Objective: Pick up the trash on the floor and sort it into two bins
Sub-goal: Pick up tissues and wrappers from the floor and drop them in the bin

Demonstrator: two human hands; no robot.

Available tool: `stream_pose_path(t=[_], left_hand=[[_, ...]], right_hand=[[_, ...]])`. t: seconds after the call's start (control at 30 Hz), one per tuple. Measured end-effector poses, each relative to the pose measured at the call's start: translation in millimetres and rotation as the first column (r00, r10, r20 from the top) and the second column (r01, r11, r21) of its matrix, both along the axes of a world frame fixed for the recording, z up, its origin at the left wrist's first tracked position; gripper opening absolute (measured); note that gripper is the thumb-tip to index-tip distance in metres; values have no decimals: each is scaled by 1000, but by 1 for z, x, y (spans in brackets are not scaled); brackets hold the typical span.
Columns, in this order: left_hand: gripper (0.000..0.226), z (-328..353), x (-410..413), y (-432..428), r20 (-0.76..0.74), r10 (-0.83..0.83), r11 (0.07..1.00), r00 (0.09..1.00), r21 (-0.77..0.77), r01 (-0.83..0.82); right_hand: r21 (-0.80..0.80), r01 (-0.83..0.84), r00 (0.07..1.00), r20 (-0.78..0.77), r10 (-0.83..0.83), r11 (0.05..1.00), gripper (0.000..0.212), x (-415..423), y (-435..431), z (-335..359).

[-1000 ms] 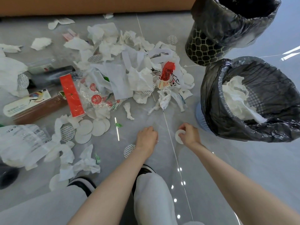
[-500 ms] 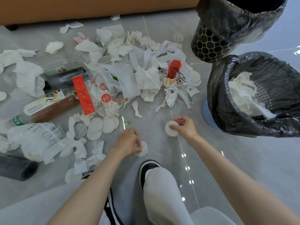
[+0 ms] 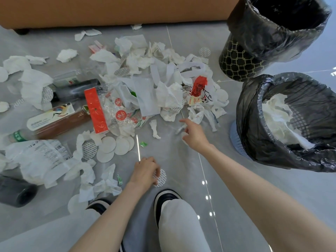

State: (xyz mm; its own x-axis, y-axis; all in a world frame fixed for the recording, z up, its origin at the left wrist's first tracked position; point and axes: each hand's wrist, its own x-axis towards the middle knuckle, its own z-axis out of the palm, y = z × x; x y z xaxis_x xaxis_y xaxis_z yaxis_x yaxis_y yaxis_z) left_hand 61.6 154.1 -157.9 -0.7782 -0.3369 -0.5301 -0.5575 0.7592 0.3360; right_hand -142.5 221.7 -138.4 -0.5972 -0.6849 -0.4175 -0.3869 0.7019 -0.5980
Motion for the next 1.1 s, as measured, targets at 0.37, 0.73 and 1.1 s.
stream_pose_path(t=[0.37, 0.73, 1.1], left_hand=[[39, -8, 3, -9, 82, 16, 992, 996, 121, -26], [26, 45, -25, -37, -14, 185, 965, 983, 190, -179], [13, 217, -171, -22, -493, 139, 962, 859, 275, 2]], right_hand=[[217, -29, 985, -159, 65, 976, 35, -6, -5, -23], [-133, -164, 979, -144, 145, 977, 21, 16, 13, 71], [-488, 176, 869, -331, -368, 855, 22, -55, 91, 213]])
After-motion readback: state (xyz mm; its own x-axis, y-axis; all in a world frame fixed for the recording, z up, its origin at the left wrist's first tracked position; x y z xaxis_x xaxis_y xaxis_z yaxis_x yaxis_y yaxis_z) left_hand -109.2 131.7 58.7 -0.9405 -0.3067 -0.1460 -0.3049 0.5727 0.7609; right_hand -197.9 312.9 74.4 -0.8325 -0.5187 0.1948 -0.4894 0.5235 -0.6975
